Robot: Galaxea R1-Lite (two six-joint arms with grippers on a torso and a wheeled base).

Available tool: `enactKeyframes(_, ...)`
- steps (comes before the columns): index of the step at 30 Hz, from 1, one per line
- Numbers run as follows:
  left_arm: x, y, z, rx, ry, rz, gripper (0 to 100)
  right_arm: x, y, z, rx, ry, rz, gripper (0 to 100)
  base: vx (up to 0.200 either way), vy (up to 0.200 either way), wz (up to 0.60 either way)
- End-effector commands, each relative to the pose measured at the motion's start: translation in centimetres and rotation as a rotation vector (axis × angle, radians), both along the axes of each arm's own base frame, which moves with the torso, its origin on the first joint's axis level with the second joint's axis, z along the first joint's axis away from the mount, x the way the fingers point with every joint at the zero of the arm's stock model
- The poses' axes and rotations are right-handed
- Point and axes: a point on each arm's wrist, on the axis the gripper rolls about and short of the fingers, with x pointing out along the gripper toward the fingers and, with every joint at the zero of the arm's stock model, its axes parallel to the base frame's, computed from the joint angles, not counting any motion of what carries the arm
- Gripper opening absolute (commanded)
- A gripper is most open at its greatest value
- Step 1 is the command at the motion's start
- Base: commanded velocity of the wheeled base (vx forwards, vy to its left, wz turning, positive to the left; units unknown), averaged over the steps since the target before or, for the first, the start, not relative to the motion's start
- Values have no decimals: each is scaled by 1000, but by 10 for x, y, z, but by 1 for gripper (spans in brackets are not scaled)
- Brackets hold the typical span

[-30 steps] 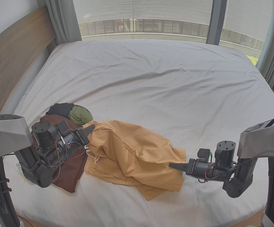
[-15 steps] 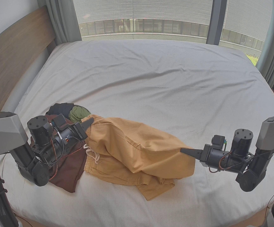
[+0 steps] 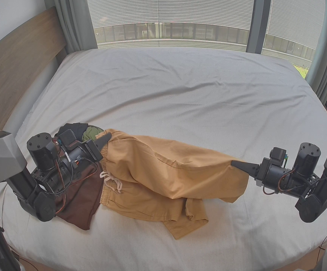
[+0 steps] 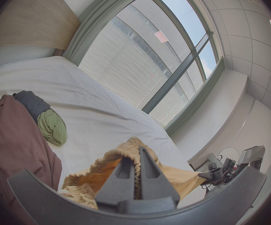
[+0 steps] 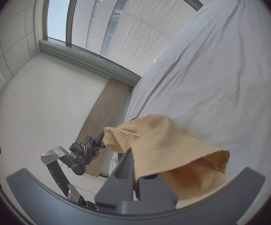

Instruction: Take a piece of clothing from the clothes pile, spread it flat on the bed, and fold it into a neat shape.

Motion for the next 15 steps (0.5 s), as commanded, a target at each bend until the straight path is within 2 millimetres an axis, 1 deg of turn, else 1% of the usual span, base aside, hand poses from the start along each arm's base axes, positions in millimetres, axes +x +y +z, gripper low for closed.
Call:
enactKeyframes(1,-3,-3,3,-3,-7,-9,0,-2,-4,11,9,-36,-11,0,0,0,0)
enactKeyframes(4,-4,-3,5,-4,-13,-12,0,-2,-4,13,11,-45,-12,0,0,0,0)
enactKeyframes(11,-14,-4,28,-69,-52,-27,0,-4,-10,25,23,-83,-28,0,0,0,0)
enactKeyframes(15,-16,-6,30,-71,-55,-38,0,-5,-15,31,28,-109,-45,0,0,0,0)
